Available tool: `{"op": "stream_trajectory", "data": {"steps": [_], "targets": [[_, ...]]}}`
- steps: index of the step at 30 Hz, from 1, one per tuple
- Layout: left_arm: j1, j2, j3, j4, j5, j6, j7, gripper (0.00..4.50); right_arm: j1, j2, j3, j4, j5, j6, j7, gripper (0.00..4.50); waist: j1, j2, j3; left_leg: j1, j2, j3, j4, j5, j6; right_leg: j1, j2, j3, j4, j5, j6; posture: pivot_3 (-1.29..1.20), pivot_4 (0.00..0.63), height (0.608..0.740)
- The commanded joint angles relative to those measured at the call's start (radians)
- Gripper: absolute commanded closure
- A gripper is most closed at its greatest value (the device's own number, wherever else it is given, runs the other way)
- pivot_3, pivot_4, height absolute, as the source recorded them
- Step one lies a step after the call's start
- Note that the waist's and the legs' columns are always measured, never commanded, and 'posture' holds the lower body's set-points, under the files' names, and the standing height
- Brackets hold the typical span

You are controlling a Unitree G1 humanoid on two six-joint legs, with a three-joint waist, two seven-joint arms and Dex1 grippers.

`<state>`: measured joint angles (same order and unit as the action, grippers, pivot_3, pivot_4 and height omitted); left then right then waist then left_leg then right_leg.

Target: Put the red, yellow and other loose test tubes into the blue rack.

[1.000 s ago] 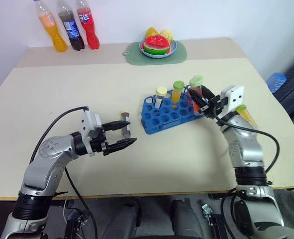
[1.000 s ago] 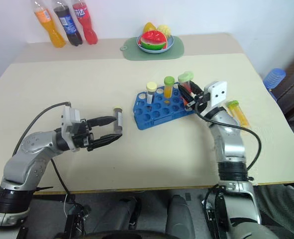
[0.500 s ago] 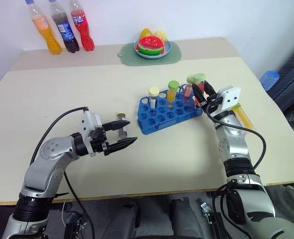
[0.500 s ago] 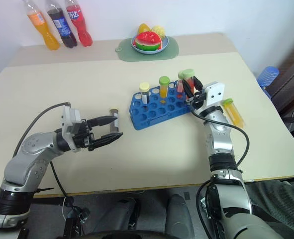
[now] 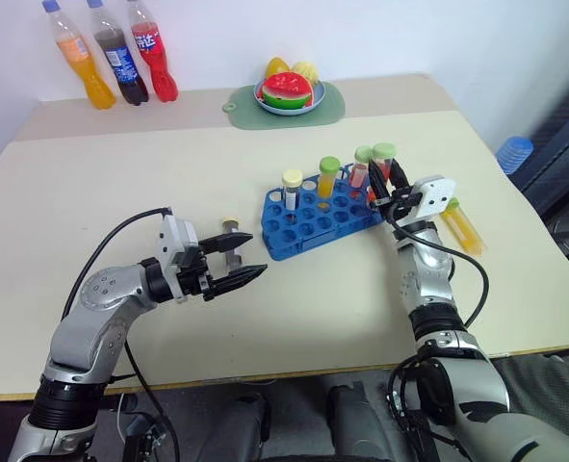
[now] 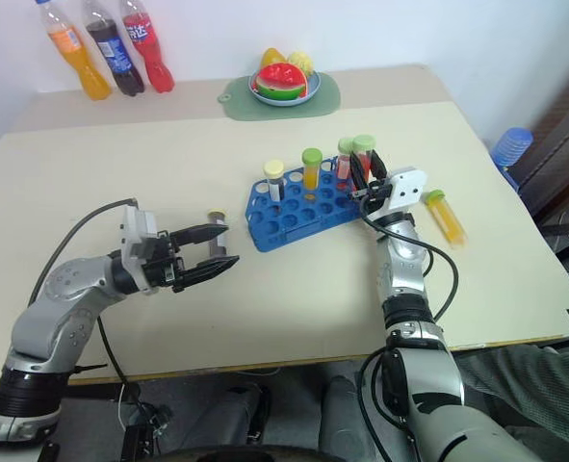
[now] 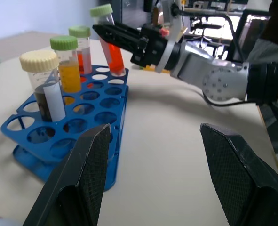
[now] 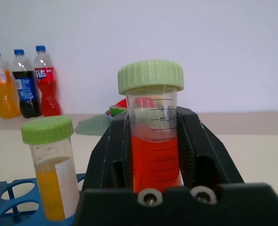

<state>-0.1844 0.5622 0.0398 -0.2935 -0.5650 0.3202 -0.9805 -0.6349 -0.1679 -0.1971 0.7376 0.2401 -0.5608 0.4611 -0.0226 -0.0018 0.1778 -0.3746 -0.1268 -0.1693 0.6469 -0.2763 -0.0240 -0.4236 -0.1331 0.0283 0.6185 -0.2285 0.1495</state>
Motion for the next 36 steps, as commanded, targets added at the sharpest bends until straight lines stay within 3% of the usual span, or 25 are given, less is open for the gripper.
{"op": "stream_trajectory", "data": {"steps": [1,4,7,11,14,16,19,22,27,36], "targets": [[-0.015,-0.004,0.005,-0.017,-0.016,-0.003,0.000,1.36,0.055,0.032,0.007,-0.008,-0.011,-0.045,-0.016,1.76,0.000,0.000,0.000,0.000,0.001,0.000,-0.001,0.000,-0.001,-0.001,0.001,0.000,0.000,0.000,-0.001,0.00,0.150,0.740],[-0.017,-0.005,0.005,-0.013,-0.014,-0.003,-0.002,1.36,0.087,0.011,0.028,-0.084,-0.059,-0.023,-0.054,0.13,0.000,0.000,0.000,0.000,0.002,0.001,-0.001,0.000,-0.001,-0.002,0.001,0.000,0.000,0.001,-0.002,0.00,0.150,0.740],[-0.016,-0.009,-0.001,-0.008,-0.011,-0.008,-0.003,1.36,0.149,-0.032,0.056,-0.273,-0.077,0.112,-0.057,0.05,0.006,0.001,0.000,0.000,0.002,0.002,-0.001,0.000,-0.001,-0.002,0.001,0.000,0.001,0.001,-0.002,0.00,0.150,0.740],[-0.022,-0.018,-0.012,0.004,-0.004,-0.018,-0.007,1.36,0.319,-0.146,0.107,-0.692,-0.121,0.429,-0.050,0.05,0.013,0.001,0.000,-0.002,0.001,0.001,0.000,0.000,-0.001,-0.003,0.001,0.000,0.000,0.001,-0.002,0.00,0.150,0.740],[-0.029,-0.023,-0.031,0.017,0.020,-0.046,-0.017,1.36,0.445,-0.256,0.096,-1.020,-0.036,0.855,-0.054,0.05,0.014,0.001,0.000,-0.002,0.001,0.001,0.000,-0.001,-0.001,-0.003,0.001,0.000,0.000,0.001,-0.002,0.00,0.150,0.740],[-0.032,-0.028,-0.039,0.017,0.025,-0.050,-0.019,1.36,0.478,-0.324,0.061,-1.144,0.025,1.072,-0.050,0.05,0.011,0.001,0.000,-0.002,0.002,0.001,0.000,-0.002,0.002,-0.003,0.001,0.000,0.000,0.001,-0.002,0.00,0.150,0.740],[-0.038,-0.024,-0.061,0.010,0.026,-0.052,-0.046,1.36,0.481,-0.510,-0.044,-1.239,0.098,1.370,0.002,0.05,0.016,0.002,0.001,-0.001,0.002,0.003,0.000,-0.003,0.004,-0.002,0.000,0.000,0.000,0.001,-0.003,0.00,0.150,0.740],[-0.042,-0.009,-0.078,0.007,0.022,-0.051,-0.090,1.36,0.392,-0.673,-0.089,-1.149,0.152,1.590,0.056,0.05,0.017,0.001,0.001,-0.002,0.002,0.004,0.001,-0.004,0.005,-0.001,0.000,0.000,-0.002,0.001,-0.002,0.00,0.150,0.740],[-0.063,0.000,-0.100,0.013,0.018,-0.056,-0.154,1.36,0.194,-0.786,-0.052,-0.816,0.132,1.652,0.113,0.05,0.014,0.001,0.001,-0.002,0.003,0.006,0.001,-0.004,0.006,-0.001,0.000,0.000,-0.003,0.001,-0.002,0.00,0.150,0.740],[-0.079,-0.003,-0.097,0.001,0.011,-0.041,-0.157,1.36,-0.198,-0.760,0.202,-0.218,-0.007,1.538,0.243,0.05,0.006,0.002,0.001,-0.002,0.003,0.008,0.001,-0.003,0.004,-0.002,0.000,0.000,-0.004,0.001,-0.002,0.00,0.150,0.740]]}}
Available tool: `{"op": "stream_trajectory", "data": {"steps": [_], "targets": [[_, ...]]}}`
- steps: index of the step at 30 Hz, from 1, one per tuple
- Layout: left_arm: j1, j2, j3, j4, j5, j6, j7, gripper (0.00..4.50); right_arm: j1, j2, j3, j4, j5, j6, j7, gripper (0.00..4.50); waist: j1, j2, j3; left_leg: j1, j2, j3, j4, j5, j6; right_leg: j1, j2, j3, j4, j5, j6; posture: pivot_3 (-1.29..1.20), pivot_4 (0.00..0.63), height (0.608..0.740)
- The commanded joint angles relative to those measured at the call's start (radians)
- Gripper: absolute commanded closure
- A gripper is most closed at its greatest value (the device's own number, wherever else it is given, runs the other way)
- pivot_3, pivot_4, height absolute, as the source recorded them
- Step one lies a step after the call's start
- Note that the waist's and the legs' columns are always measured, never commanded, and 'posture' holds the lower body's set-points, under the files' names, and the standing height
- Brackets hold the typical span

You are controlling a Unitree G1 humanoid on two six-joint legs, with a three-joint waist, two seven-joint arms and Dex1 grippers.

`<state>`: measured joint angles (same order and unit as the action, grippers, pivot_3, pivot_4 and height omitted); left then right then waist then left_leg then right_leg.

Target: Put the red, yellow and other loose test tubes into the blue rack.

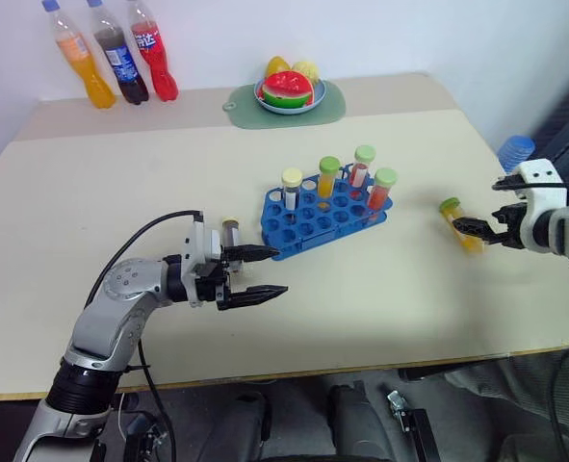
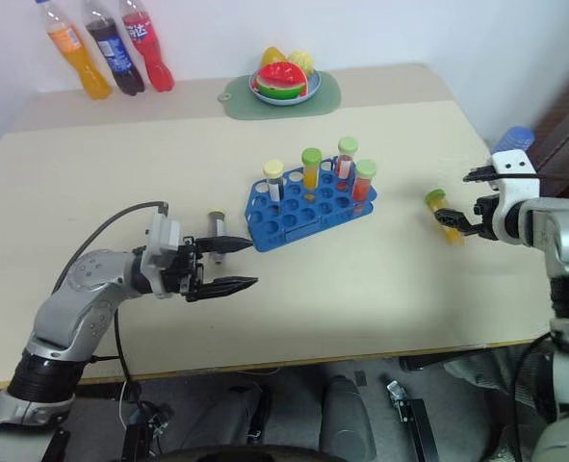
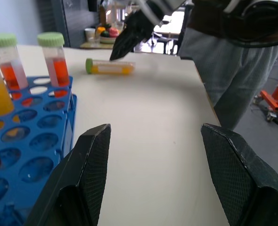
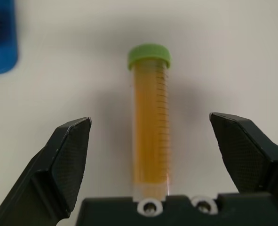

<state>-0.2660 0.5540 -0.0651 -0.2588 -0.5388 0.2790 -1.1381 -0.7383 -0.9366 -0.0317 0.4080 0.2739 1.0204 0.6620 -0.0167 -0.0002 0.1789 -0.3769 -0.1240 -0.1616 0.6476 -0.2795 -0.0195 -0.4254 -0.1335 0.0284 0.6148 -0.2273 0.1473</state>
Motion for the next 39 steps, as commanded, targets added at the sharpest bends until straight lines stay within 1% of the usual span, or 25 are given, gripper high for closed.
{"op": "stream_trajectory", "data": {"steps": [1,4,9,10,12,13,14,17,18,22,23,25,26,27,28,29,30,31,32,33,35,36,39], "targets": [[0.007,0.006,0.010,-0.036,-0.016,0.001,0.002,1.36,-0.134,0.019,0.058,0.166,-0.055,-0.051,0.062,0.05,0.001,0.000,0.000,0.000,0.000,0.000,0.000,0.000,0.000,0.000,0.000,0.000,0.000,0.000,0.000,0.00,0.150,0.740],[0.019,0.011,0.014,-0.048,-0.018,0.006,0.010,1.36,-0.223,0.043,0.128,0.304,-0.112,-0.106,0.118,0.05,0.003,0.000,0.000,-0.001,0.000,0.000,0.000,0.001,-0.002,0.000,0.000,0.000,0.000,0.000,0.000,0.00,0.150,0.740],[0.035,0.017,0.021,-0.071,-0.021,0.016,0.023,1.36,-0.321,0.080,0.243,0.532,-0.228,-0.216,0.237,0.05,0.005,0.000,0.000,-0.002,-0.001,-0.001,0.001,0.001,-0.002,-0.001,0.000,0.000,-0.001,0.000,0.000,0.00,0.150,0.740],[0.038,0.020,0.022,-0.074,-0.023,0.018,0.024,1.36,-0.335,0.086,0.265,0.573,-0.252,-0.239,0.261,0.29,0.004,0.000,0.000,-0.002,-0.001,-0.001,0.001,0.001,-0.002,-0.001,0.000,0.000,-0.001,0.000,0.000,0.00,0.150,0.740],[0.042,0.025,0.026,-0.079,-0.027,0.022,0.026,1.36,-0.357,0.091,0.305,0.643,-0.302,-0.285,0.307,0.89,0.003,0.000,0.000,-0.002,-0.001,-0.001,0.001,0.001,-0.002,-0.001,0.000,0.000,-0.001,0.000,0.000,0.00,0.150,0.740],[0.043,0.027,0.027,-0.081,-0.029,0.023,0.027,1.36,-0.364,0.091,0.325,0.668,-0.328,-0.311,0.335,1.34,0.003,0.000,0.000,-0.002,0.000,-0.001,0.000,0.001,-0.003,-0.001,0.000,0.000,0.000,0.000,0.000,0.00,0.150,0.740],[0.044,0.028,0.027,-0.082,-0.030,0.024,0.028,1.36,-0.369,0.090,0.340,0.687,-0.352,-0.336,0.351,1.92,0.003,0.000,0.000,-0.002,0.000,-0.001,0.000,0.001,-0.003,-0.001,0.000,0.000,0.000,0.000,0.000,0.00,0.150,0.740],[0.047,0.031,0.025,-0.083,-0.032,0.024,0.032,1.36,-0.374,0.082,0.367,0.718,-0.410,-0.399,0.389,3.43,0.002,0.000,0.000,-0.002,0.000,-0.001,0.000,0.001,-0.003,-0.001,0.000,0.000,0.000,0.000,0.000,0.00,0.150,0.740],[0.048,0.031,0.024,-0.084,-0.032,0.023,0.034,1.36,-0.375,0.079,0.366,0.723,-0.420,-0.414,0.390,3.68,0.003,0.000,0.000,-0.002,0.000,-0.001,0.000,0.001,-0.003,-0.001,0.000,0.000,0.000,0.000,0.000,0.00,0.150,0.740],[0.053,0.027,0.022,-0.086,-0.034,0.022,0.041,1.36,-0.347,0.041,0.333,0.676,-0.427,-0.470,0.420,3.69,0.006,0.000,0.000,-0.002,-0.001,-0.001,0.001,0.001,-0.003,-0.001,0.000,0.000,0.000,0.000,0.000,0.00,0.150,0.740],[0.053,0.025,0.021,-0.084,-0.033,0.019,0.042,1.36,-0.302,0.013,0.321,0.611,-0.418,-0.508,0.447,3.69,0.009,0.000,0.000,-0.002,-0.001,-0.001,0.001,0.001,-0.003,-0.001,0.000,0.000,0.000,0.000,0.000,0.00,0.150,0.740],[0.051,0.019,0.022,-0.075,-0.028,0.008,0.045,1.36,-0.182,-0.047,0.260,0.416,-0.349,-0.507,0.528,3.69,0.019,0.000,0.000,-0.003,-0.001,-0.003,0.001,0.001,-0.003,-0.002,0.000,-0.001,-0.001,0.000,0.000,0.00,0.150,0.740],[0.049,0.018,0.022,-0.073,-0.027,0.004,0.044,1.36,-0.089,-0.088,0.225,0.287,-0.317,-0.526,0.555,3.69,0.025,0.000,0.000,-0.004,-0.001,-0.003,0.001,0.001,-0.003,-0.003,0.000,-0.001,0.000,0.000,0.000,0.00,0.150,0.740],[0.047,0.017,0.023,-0.070,-0.027,0.003,0.043,1.36,0.011,-0.114,0.167,0.157,-0.270,-0.556,0.568,3.69,0.030,0.000,0.000,-0.005,-0.001,-0.003,0.001,0.001,-0.003,-0.004,0.000,-0.001,-0.001,0.000,0.000,0.00,0.150,0.740],[0.044,0.017,0.023,-0.063,-0.026,0.000,0.040,1.36,0.129,-0.142,0.097,-0.008,-0.197,-0.514,0.605,3.69,0.031,0.001,0.000,-0.006,-0.001,-0.004,0.001,0.001,-0.003,-0.004,0.000,-0.002,0.000,0.000,0.000,0.00,0.150,0.740],[0.040,0.016,0.024,-0.055,-0.025,-0.003,0.037,1.36,0.261,-0.164,0.021,-0.174,-0.146,-0.516,0.621,3.69,0.032,0.001,0.000,-0.007,-0.001,-0.003,0.001,0.001,-0.003,-0.005,0.000,-0.002,0.000,0.000,0.000,0.00,0.150,0.740],[0.036,0.015,0.024,-0.045,-0.024,-0.006,0.033,1.36,0.365,-0.142,-0.070,-0.314,-0.077,-0.493,0.616,3.69,0.032,0.002,0.000,-0.008,-0.001,-0.004,0.001,0.001,-0.003,-0.006,0.000,-0.002,0.000,0.000,0.000,0.00,0.150,0.740],[0.034,0.013,0.024,-0.039,-0.023,-0.009,0.031,1.36,0.438,-0.123,-0.135,-0.409,-0.031,-0.474,0.605,3.69,0.028,0.002,0.000,-0.008,0.000,-0.004,0.001,0.002,-0.003,-0.006,0.000,-0.002,0.000,0.000,0.000,0.00,0.150,0.740],[0.029,0.007,0.026,-0.030,-0.025,-0.011,0.032,1.36,0.492,-0.075,-0.205,-0.501,0.040,-0.455,0.581,3.69,0.023,0.002,-0.001,-0.008,0.000,-0.003,0.001,0.002,-0.003,-0.006,0.001,-0.002,0.001,0.000,0.000,0.00,0.150,0.740],[0.018,-0.005,0.028,-0.012,-0.024,-0.017,0.039,1.36,0.536,-0.021,-0.241,-0.608,0.108,-0.411,0.548,3.69,0.019,0.002,-0.001,-0.007,0.000,-0.002,0.002,0.001,-0.003,-0.006,0.000,-0.001,0.001,0.001,0.000,0.00,0.150,0.740],[0.003,-0.023,0.030,0.017,-0.017,-0.029,0.050,1.36,0.562,0.114,-0.281,-0.749,0.226,-0.365,0.451,3.69,0.012,0.002,0.000,-0.005,0.001,-0.002,0.003,-0.001,0.001,-0.005,0.001,0.000,0.001,0.002,-0.001,0.00,0.150,0.740],[0.000,-0.028,0.031,0.025,-0.014,-0.033,0.051,1.36,0.562,0.155,-0.290,-0.782,0.256,-0.347,0.414,3.69,0.010,0.002,0.000,-0.003,0.001,-0.002,0.002,-0.001,0.000,-0.003,0.001,0.000,0.001,0.002,-0.001,0.00,0.150,0.740],[0.002,-0.038,0.038,0.041,-0.013,-0.041,0.058,1.36,0.511,0.413,-0.232,-0.798,0.263,-0.451,0.224,3.69,0.009,-0.001,-0.001,0.002,0.001,-0.003,0.001,0.000,0.000,0.002,0.002,-0.001,0.001,0.003,-0.001,0.00,0.150,0.740]]}}
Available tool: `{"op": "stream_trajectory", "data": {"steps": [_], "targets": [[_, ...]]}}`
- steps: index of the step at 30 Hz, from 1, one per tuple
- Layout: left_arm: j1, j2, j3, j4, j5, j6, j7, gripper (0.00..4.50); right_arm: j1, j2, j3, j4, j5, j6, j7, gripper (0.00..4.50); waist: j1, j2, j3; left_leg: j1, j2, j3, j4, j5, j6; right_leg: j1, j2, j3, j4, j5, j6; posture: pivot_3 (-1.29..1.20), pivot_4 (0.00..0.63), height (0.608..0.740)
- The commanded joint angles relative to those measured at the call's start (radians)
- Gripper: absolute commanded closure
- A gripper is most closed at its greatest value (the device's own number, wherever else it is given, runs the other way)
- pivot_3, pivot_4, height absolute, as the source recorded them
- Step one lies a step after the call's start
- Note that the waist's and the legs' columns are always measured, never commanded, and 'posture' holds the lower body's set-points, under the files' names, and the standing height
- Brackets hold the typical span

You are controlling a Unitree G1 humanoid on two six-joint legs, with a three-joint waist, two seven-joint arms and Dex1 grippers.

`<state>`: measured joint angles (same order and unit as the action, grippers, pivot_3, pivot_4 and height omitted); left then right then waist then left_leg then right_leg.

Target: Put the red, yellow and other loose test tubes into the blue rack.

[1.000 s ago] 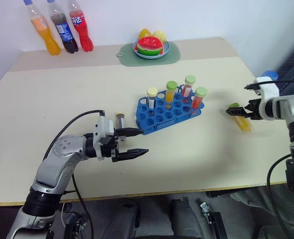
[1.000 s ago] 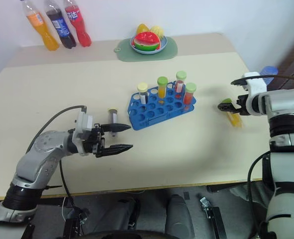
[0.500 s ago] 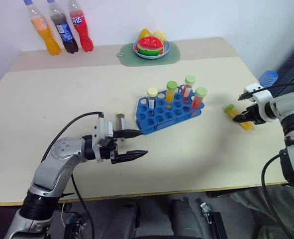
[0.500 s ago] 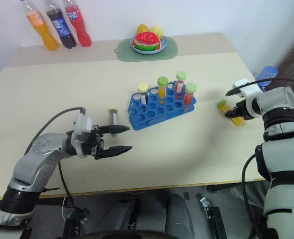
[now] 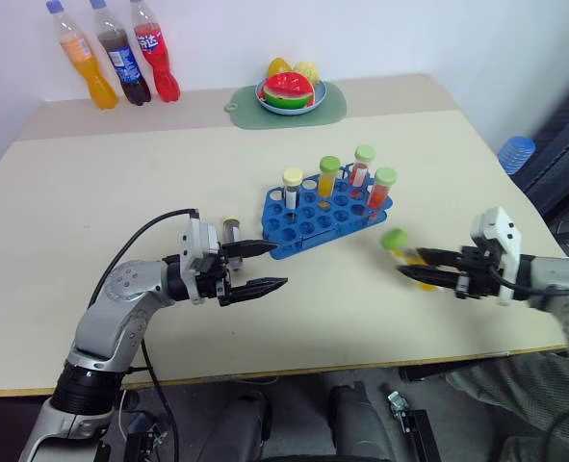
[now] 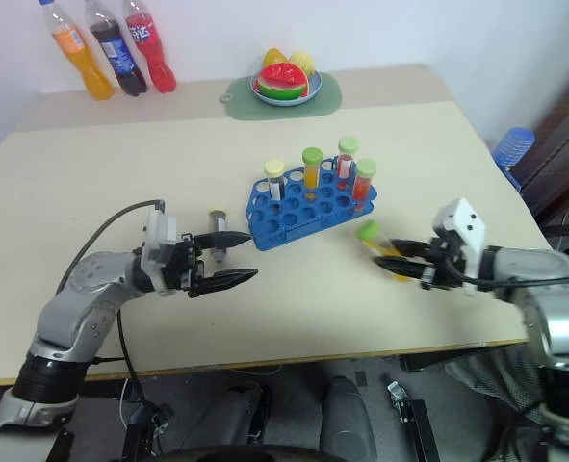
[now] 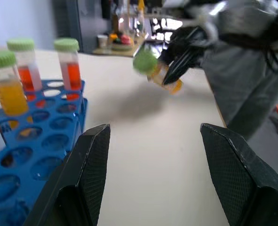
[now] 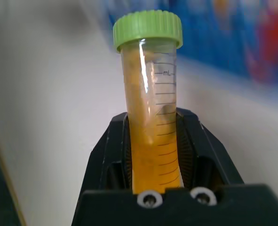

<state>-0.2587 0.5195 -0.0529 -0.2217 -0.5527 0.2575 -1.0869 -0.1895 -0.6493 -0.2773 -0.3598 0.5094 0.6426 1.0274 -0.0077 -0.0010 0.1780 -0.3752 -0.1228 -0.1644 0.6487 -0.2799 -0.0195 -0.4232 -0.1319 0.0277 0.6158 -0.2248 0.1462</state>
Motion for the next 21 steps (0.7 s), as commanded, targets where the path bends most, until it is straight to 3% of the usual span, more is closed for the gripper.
{"op": "stream_trajectory", "data": {"steps": [1,5,8,14,21], "targets": [[-0.006,-0.005,0.029,0.009,-0.002,-0.021,0.009,1.36,-0.048,0.196,0.037,-0.022,0.015,-0.119,-0.182,3.69,0.000,0.000,0.000,0.000,0.000,0.000,0.000,0.000,0.000,0.000,0.000,0.000,0.000,0.000,0.000,0.00,0.150,0.740],[-0.010,-0.018,0.031,0.028,-0.001,-0.028,0.022,1.36,-0.119,0.397,0.094,0.147,-0.136,-0.400,-0.353,3.69,-0.001,0.000,0.000,0.000,-0.001,0.000,0.000,0.003,-0.005,-0.002,0.000,0.000,0.001,0.000,0.000,0.00,0.150,0.740],[-0.009,-0.034,0.029,0.023,-0.007,-0.021,0.041,1.36,-0.174,0.474,0.109,0.323,-0.226,-0.597,-0.452,3.69,-0.003,0.000,0.000,0.000,-0.002,0.000,0.000,0.003,-0.006,-0.002,-0.001,0.000,0.001,0.000,0.000,0.00,0.150,0.740],[0.003,-0.039,0.036,-0.006,-0.018,0.001,0.066,1.36,-0.243,0.529,0.162,0.585,-0.326,-0.837,-0.524,3.69,-0.010,0.000,0.000,0.000,-0.001,0.000,-0.001,0.004,-0.007,-0.004,0.000,0.000,0.002,0.000,0.000,0.00,0.150,0.740],[0.023,-0.035,0.043,-0.053,-0.025,0.027,0.100,1.36,-0.288,0.554,0.207,0.769,-0.353,-0.955,-0.530,3.69,-0.013,0.000,-0.001,0.001,0.000,0.000,-0.001,0.004,-0.007,-0.003,0.001,0.000,0.003,0.000,-0.001,0.00,0.150,0.740]]}}
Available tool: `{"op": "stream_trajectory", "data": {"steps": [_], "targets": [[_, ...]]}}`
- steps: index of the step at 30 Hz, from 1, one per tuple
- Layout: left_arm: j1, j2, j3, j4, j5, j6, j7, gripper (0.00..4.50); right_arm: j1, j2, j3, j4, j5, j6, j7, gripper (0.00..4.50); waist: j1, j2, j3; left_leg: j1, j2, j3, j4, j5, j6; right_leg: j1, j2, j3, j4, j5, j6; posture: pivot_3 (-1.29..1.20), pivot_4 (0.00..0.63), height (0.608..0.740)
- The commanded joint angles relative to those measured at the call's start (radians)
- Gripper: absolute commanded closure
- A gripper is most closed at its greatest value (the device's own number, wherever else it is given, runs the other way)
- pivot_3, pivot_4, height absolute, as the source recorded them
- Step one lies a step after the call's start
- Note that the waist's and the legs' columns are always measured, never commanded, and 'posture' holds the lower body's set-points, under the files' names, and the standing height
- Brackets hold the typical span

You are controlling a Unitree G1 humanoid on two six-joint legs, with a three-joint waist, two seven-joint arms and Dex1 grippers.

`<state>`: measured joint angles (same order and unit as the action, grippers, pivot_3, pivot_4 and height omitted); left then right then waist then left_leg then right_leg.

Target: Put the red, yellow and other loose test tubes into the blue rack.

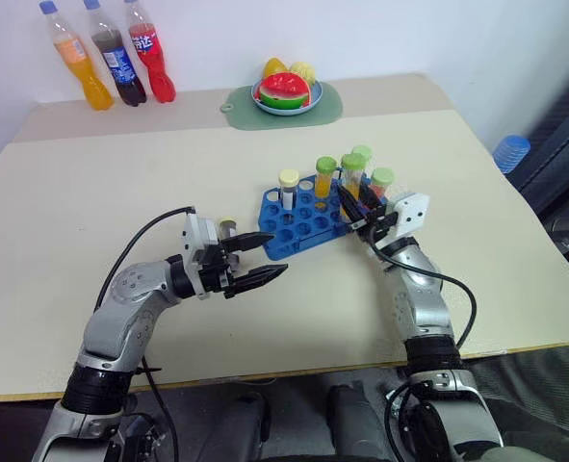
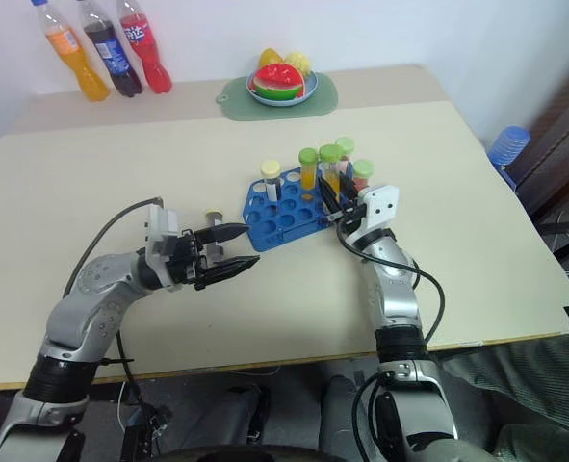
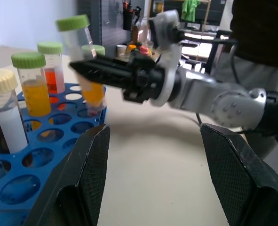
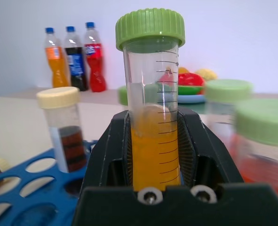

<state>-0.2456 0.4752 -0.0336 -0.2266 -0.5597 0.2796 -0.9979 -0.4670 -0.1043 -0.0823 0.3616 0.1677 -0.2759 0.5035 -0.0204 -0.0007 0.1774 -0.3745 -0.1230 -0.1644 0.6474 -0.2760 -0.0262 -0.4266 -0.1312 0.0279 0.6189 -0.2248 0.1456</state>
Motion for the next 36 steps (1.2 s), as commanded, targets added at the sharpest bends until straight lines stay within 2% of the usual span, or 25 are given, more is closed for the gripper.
{"op": "stream_trajectory", "data": {"steps": [1,7,9,12,13,16,17,19,22,23,26,28,32,36], "targets": [[0.016,0.009,0.024,-0.057,-0.019,0.008,0.015,1.36,-0.016,0.013,0.018,0.059,-0.008,-0.043,-0.002,3.69,0.000,0.000,0.000,0.000,0.000,0.000,0.000,0.000,0.000,0.000,0.000,0.000,0.000,0.000,0.000,0.00,0.150,0.740],[0.035,0.004,0.024,-0.082,-0.015,0.017,0.035,1.36,-0.037,0.011,0.034,0.147,-0.029,-0.082,-0.007,3.69,-0.002,0.000,0.000,0.000,0.000,0.000,0.000,0.000,0.000,0.000,0.000,0.000,0.000,0.000,0.000,0.00,0.150,0.740],[0.040,0.003,0.022,-0.084,-0.010,0.014,0.039,1.36,-0.041,0.009,0.034,0.167,-0.002,-0.077,0.032,3.69,-0.002,0.000,0.000,0.000,0.000,0.000,0.000,0.000,0.000,0.000,0.001,0.000,0.000,0.000,0.000,0.00,0.150,0.740],[0.050,0.000,0.019,-0.089,-0.008,0.016,0.051,1.36,-0.042,-0.005,0.034,0.179,-0.001,-0.101,0.046,2.23,-0.003,0.000,-0.001,0.001,0.001,0.000,0.000,0.000,0.000,0.000,0.001,0.000,0.000,0.000,0.000,0.00,0.150,0.740],[0.053,0.000,0.019,-0.091,-0.007,0.016,0.055,1.36,-0.034,-0.018,0.043,0.164,-0.018,-0.113,0.047,1.84,-0.001,0.000,-0.001,0.001,0.001,0.000,0.000,0.000,0.000,0.000,0.001,0.000,0.000,0.000,0.000,0.00,0.150,0.740],[0.063,-0.017,0.036,-0.097,-0.014,0.022,0.098,1.36,0.011,-0.057,0.067,0.070,-0.046,-0.111,0.055,0.28,0.003,0.000,-0.001,0.000,0.001,0.000,0.000,0.000,0.000,0.000,0.001,0.001,0.000,0.000,0.000,0.00,0.150,0.740],[0.065,-0.027,0.049,-0.102,-0.017,0.038,0.137,1.36,0.038,-0.078,0.076,0.017,-0.046,-0.090,0.070,0.13,0.005,0.000,-0.001,0.000,0.000,0.000,0.000,0.000,0.000,0.000,0.001,0.001,0.000,0.000,0.000,0.00,0.150,0.740],[0.063,-0.044,0.065,-0.103,0.022,0.052,0.233,1.36,0.095,-0.124,0.094,-0.092,-0.038,-0.045,0.106,0.13,0.009,0.000,-0.001,-0.001,0.000,-0.001,0.000,0.000,0.000,0.000,0.001,0.001,0.000,0.000,0.000,0.00,0.150,0.740],[0.042,-0.079,0.099,-0.107,0.174,0.116,0.508,1.36,0.219,-0.236,0.094,-0.317,0.000,0.104,0.165,0.13,0.013,0.000,-0.001,-0.001,0.000,-0.001,0.000,0.000,0.000,0.000,0.001,0.001,0.000,0.000,0.000,0.00,0.150,0.740],[0.035,-0.087,0.117,-0.124,0.183,0.183,0.581,1.36,0.266,-0.282,0.088,-0.392,0.023,0.160,0.193,0.13,0.015,0.000,-0.001,-0.001,0.000,-0.001,0.000,0.000,0.001,0.000,0.001,0.001,0.000,0.000,0.000,0.00,0.150,0.740],[-0.022,-0.093,0.182,-0.185,0.100,0.497,0.727,1.36,0.403,-0.434,0.030,-0.577,0.107,0.312,0.266,0.13,0.012,-0.001,-0.001,-0.001,0.000,-0.001,0.000,-0.002,0.004,0.000,0.001,0.001,0.000,0.000,0.000,0.00,0.150,0.740],[-0.138,-0.104,0.221,-0.176,0.096,0.821,0.844,1.36,0.494,-0.536,-0.038,-0.679,0.191,0.403,0.331,0.13,0.016,-0.001,0.000,-0.001,0.000,-0.001,0.001,-0.003,0.005,0.001,0.001,0.001,0.000,0.000,0.000,0.00,0.150,0.740],[-0.363,-0.222,0.355,-0.118,0.094,1.266,0.965,1.36,0.573,-0.652,-0.129,-0.784,0.303,0.501,0.404,0.13,0.028,-0.005,0.000,0.000,0.000,-0.001,0.002,-0.003,0.006,0.003,0.001,0.000,0.000,0.000,0.001,0.00,0.150,0.740],[-0.477,-0.275,0.414,0.032,-0.024,1.335,1.129,1.36,0.576,-0.710,-0.182,-0.816,0.349,0.547,0.438,0.13,0.028,-0.005,-0.001,0.001,0.000,-0.001,0.003,-0.003,0.005,0.004,0.002,-0.001,0.000,0.000,0.001,0.00,0.150,0.740]]}}
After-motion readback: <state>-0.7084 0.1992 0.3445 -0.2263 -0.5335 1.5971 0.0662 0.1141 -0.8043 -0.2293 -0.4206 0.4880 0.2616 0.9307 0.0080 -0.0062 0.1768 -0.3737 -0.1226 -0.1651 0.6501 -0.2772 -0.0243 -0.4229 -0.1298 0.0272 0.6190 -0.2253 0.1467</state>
